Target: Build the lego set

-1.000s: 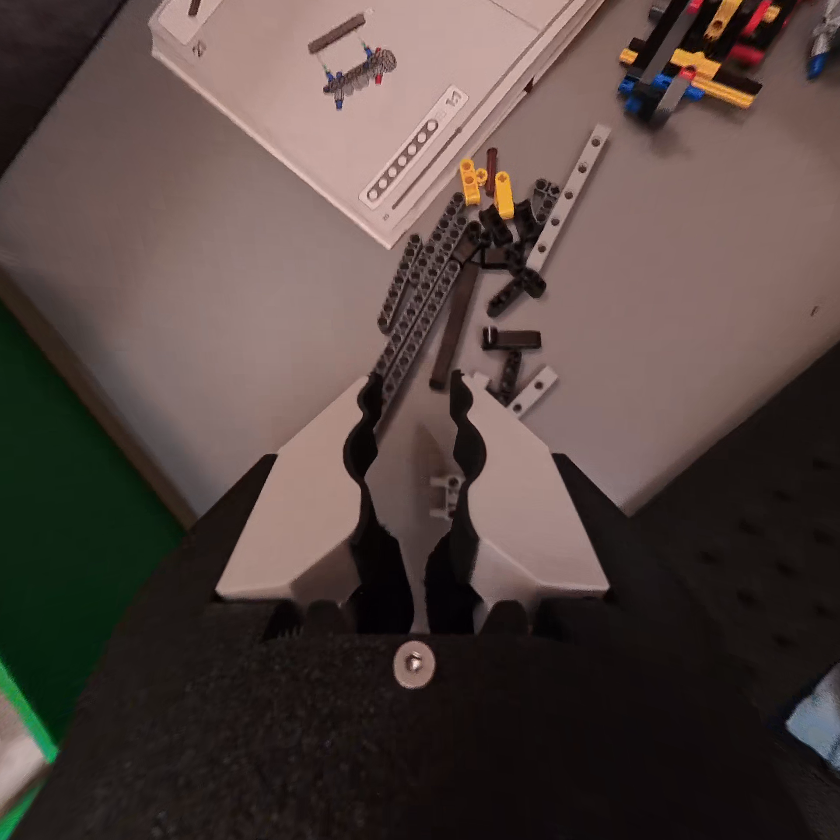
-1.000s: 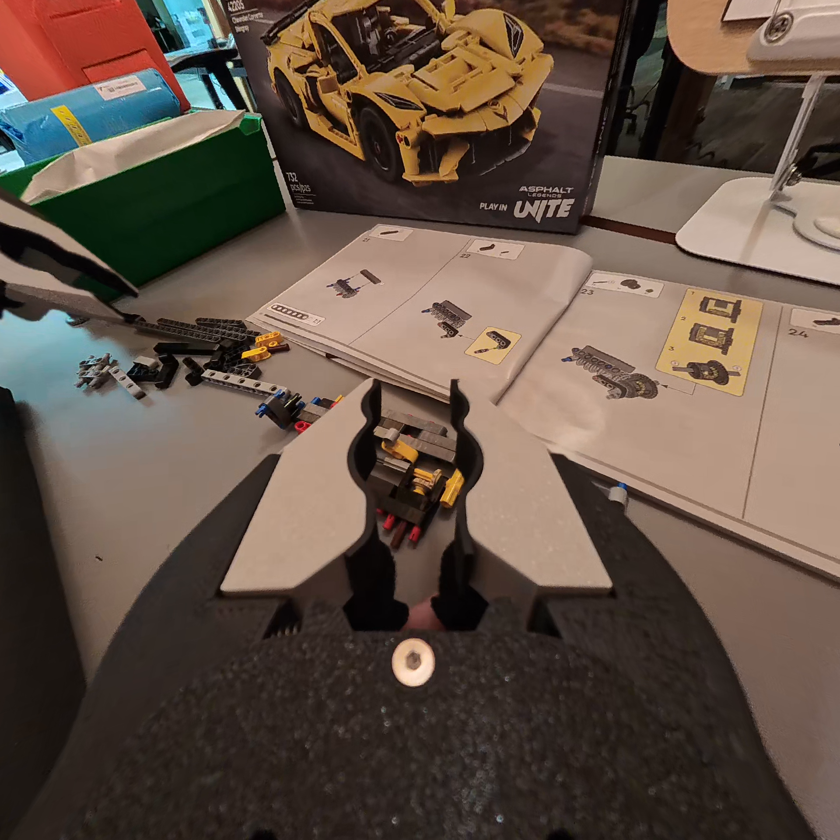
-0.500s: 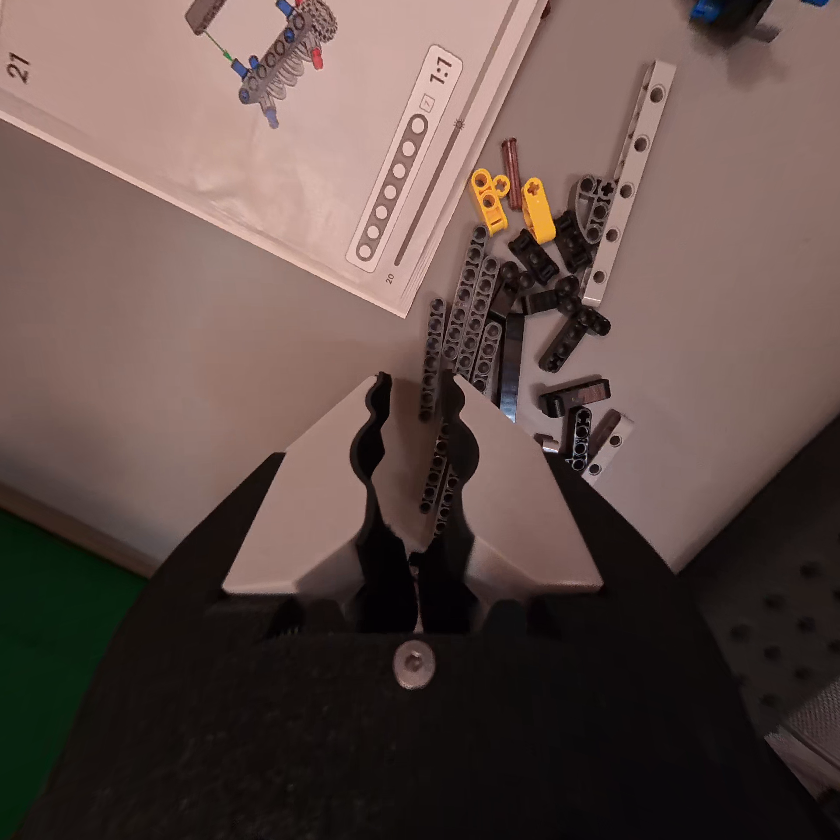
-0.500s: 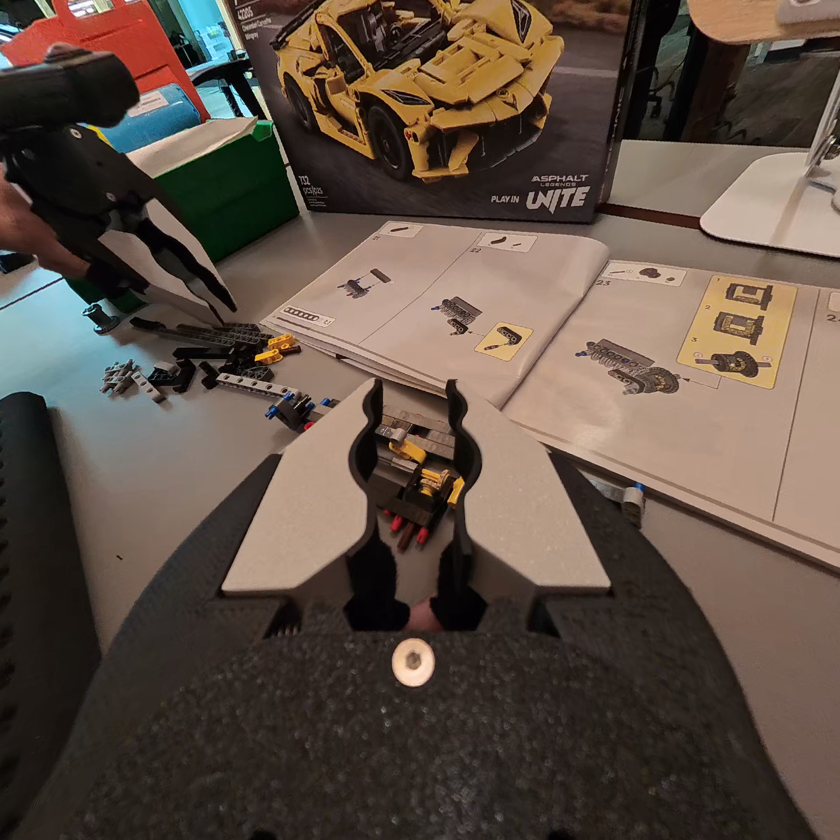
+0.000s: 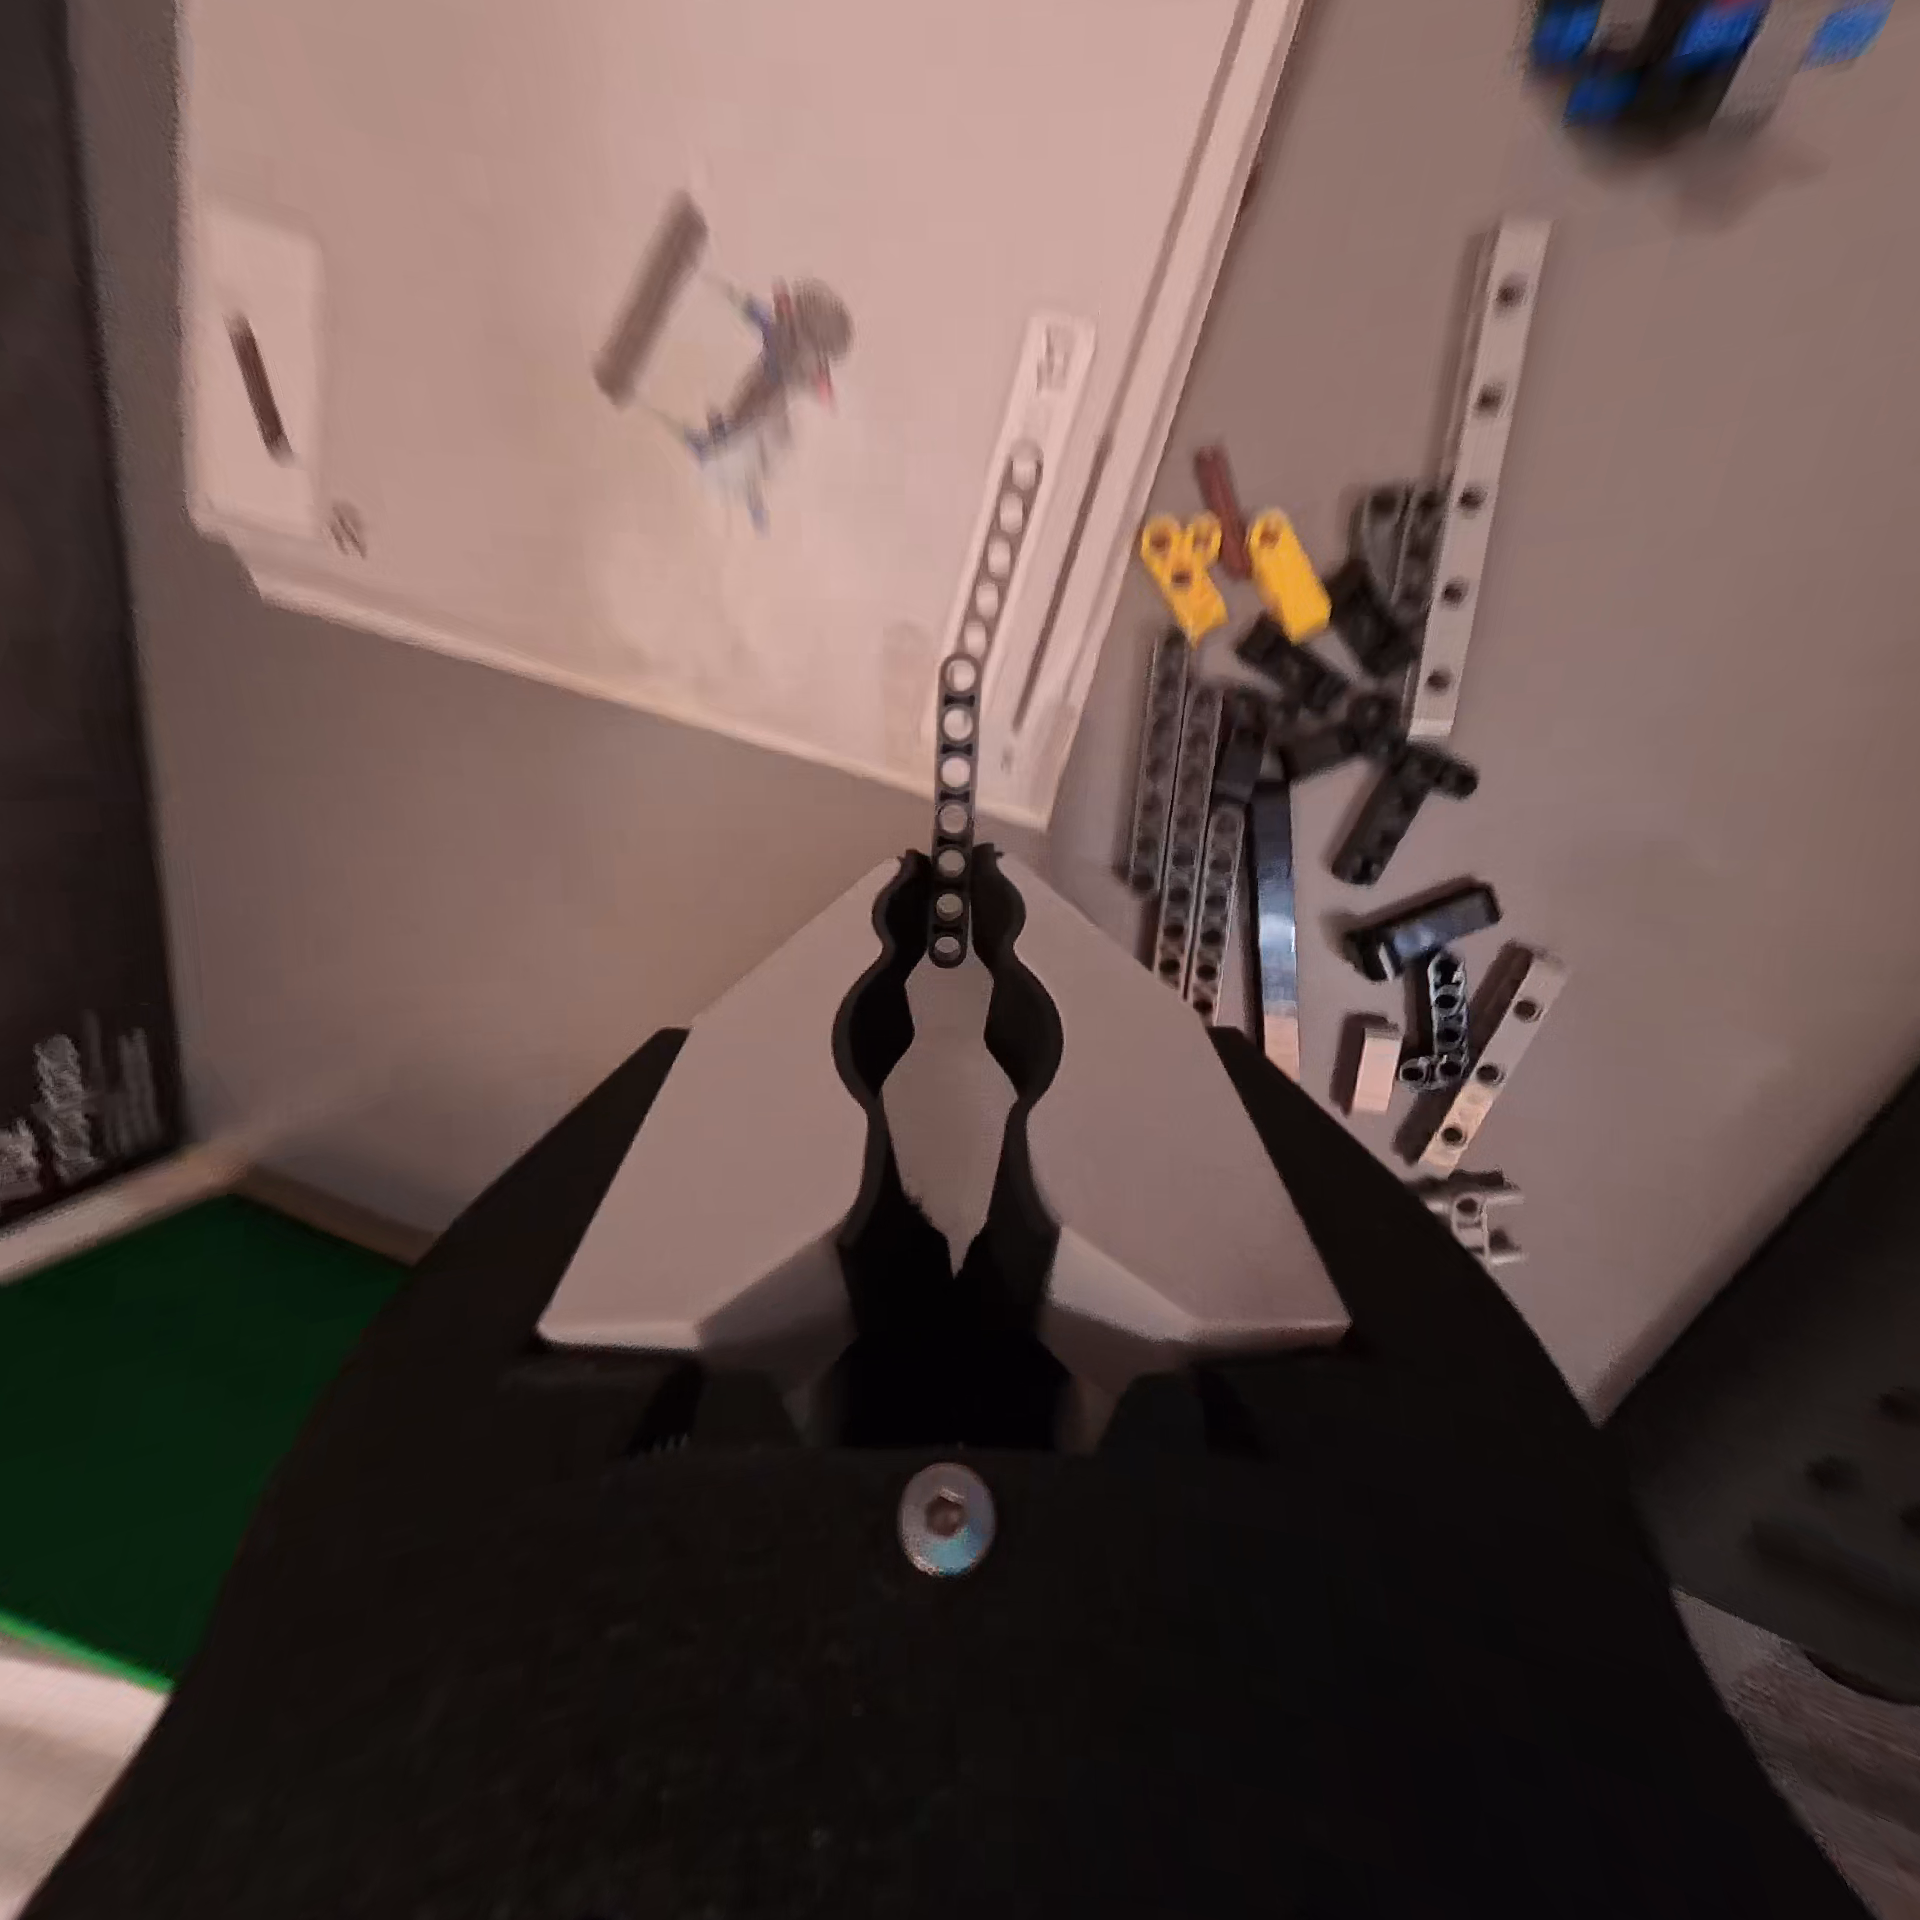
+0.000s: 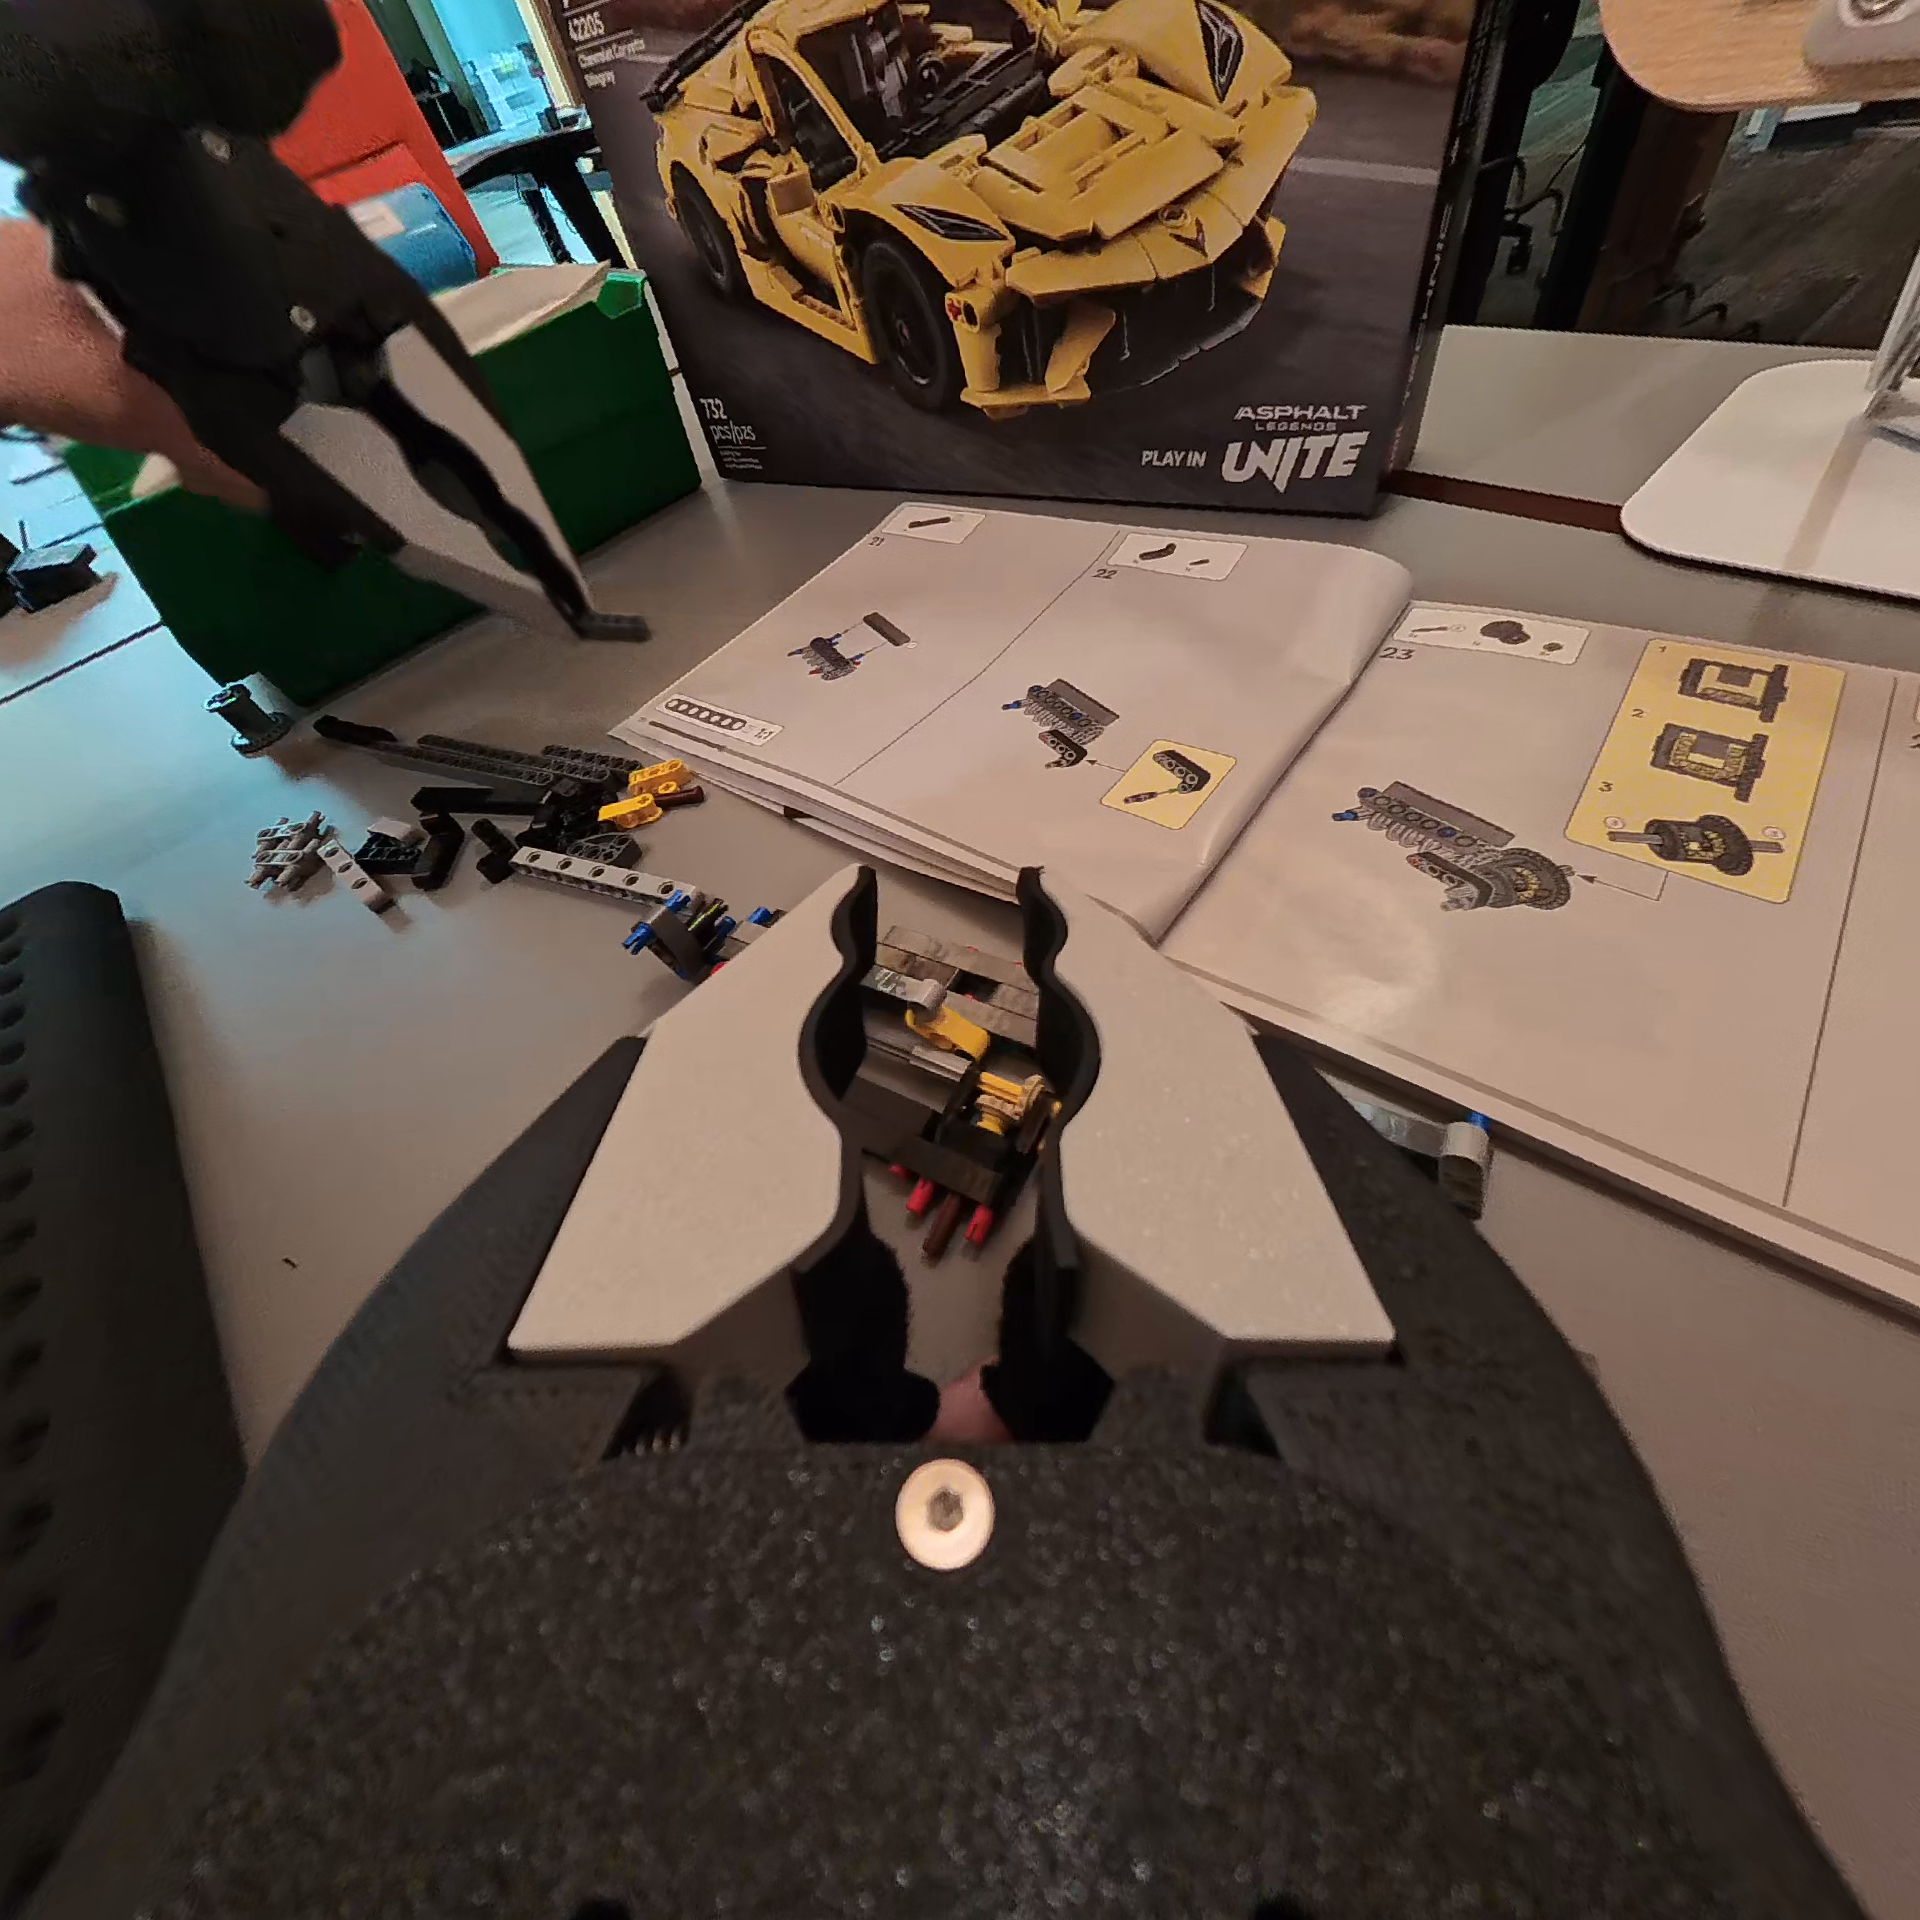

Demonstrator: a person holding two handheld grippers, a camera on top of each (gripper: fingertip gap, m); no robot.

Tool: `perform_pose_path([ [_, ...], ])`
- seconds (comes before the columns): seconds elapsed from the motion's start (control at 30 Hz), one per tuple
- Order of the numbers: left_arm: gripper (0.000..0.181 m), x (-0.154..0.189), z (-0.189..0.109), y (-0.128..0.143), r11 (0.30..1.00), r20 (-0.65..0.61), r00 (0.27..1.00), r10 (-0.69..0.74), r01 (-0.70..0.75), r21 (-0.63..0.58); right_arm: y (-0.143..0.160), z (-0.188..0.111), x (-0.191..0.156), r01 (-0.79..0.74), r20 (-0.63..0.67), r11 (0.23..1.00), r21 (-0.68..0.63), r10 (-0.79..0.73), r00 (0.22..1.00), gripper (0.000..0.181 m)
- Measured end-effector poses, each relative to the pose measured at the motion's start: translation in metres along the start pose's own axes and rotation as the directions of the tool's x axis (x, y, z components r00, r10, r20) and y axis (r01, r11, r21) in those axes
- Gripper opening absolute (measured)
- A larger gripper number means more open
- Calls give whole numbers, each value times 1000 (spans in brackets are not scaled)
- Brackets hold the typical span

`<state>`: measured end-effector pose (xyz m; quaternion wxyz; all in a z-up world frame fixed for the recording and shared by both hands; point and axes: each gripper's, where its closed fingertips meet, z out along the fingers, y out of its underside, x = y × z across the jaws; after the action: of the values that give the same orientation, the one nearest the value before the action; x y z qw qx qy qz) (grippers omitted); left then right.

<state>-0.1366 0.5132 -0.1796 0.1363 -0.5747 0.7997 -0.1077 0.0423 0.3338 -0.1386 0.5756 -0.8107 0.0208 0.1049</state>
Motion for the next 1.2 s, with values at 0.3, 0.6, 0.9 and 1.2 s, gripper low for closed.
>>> perform_pose_path([
  [0.3,6,6,40,-24,974,-180,971,154,-180,-136,-1,-4,-2,29,-12,1000,5,-29,1000,27],
  [0.6,6,10,44,-23,964,-238,965,112,-164,-211,-2,-7,-9,57,-7,998,4,-57,998,27],
  [0.9,16,-1,25,-40,980,-185,979,90,-119,-157,1,-8,-7,84,-28,996,-11,-84,996,27],
  [1.2,11,13,46,-30,963,-216,971,103,-152,-223,1,-8,-8,92,-26,996,-13,-92,995,26],
])
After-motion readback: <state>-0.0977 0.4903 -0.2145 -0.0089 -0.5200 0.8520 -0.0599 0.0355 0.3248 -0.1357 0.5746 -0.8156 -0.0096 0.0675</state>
